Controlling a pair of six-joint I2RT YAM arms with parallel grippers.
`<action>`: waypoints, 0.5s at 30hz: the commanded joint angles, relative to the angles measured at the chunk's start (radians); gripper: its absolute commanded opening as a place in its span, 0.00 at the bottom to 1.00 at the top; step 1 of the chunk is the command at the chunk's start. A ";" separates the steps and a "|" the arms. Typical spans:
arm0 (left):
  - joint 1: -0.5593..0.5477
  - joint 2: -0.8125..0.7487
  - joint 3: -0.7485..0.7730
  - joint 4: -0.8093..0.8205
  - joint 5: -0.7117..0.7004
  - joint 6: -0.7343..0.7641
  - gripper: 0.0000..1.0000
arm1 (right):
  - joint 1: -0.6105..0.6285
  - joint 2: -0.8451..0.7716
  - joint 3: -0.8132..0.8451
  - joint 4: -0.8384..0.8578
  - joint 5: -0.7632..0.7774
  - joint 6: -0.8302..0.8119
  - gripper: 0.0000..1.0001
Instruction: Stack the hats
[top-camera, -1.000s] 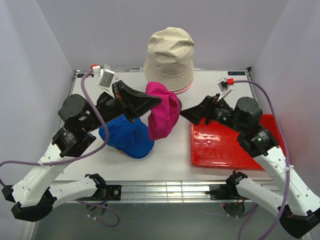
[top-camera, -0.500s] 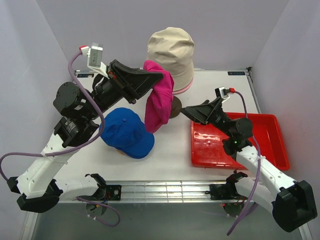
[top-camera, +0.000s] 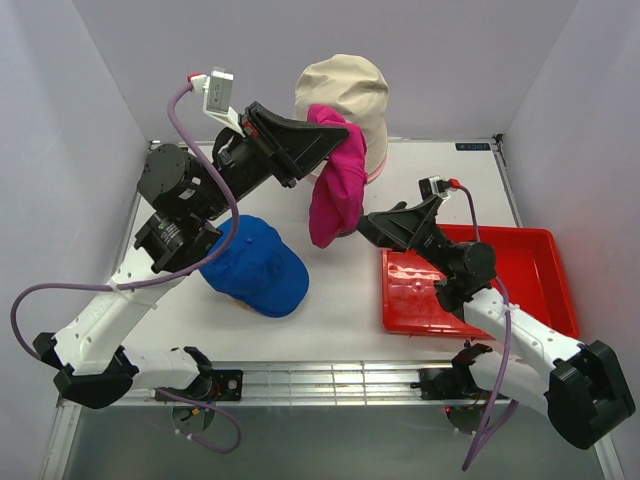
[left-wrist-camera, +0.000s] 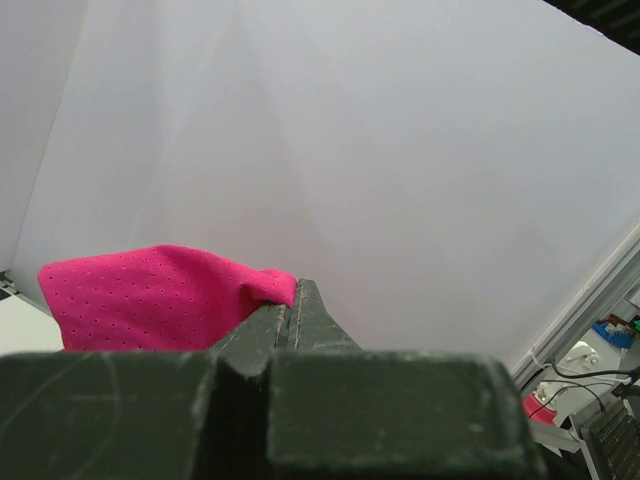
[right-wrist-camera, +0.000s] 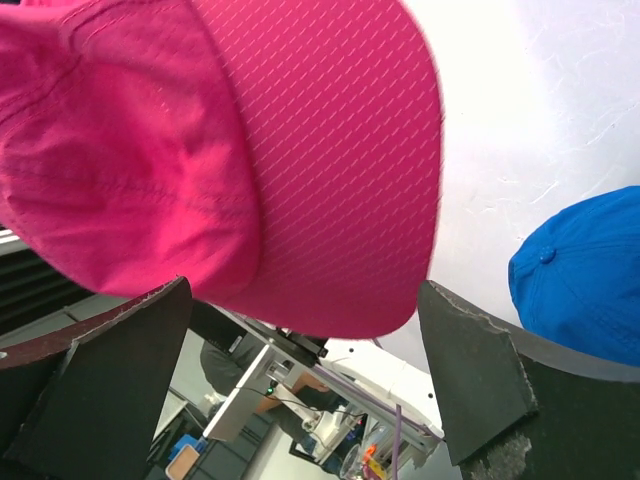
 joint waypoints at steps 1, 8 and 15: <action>-0.004 -0.007 0.044 0.048 0.008 -0.013 0.00 | 0.014 0.021 0.005 0.113 0.028 0.023 0.98; -0.003 -0.001 0.050 0.048 0.014 -0.020 0.00 | 0.020 0.050 -0.015 0.151 0.045 0.030 0.98; -0.003 0.001 0.032 0.053 0.010 -0.029 0.00 | 0.031 0.079 0.008 0.188 0.065 0.049 0.98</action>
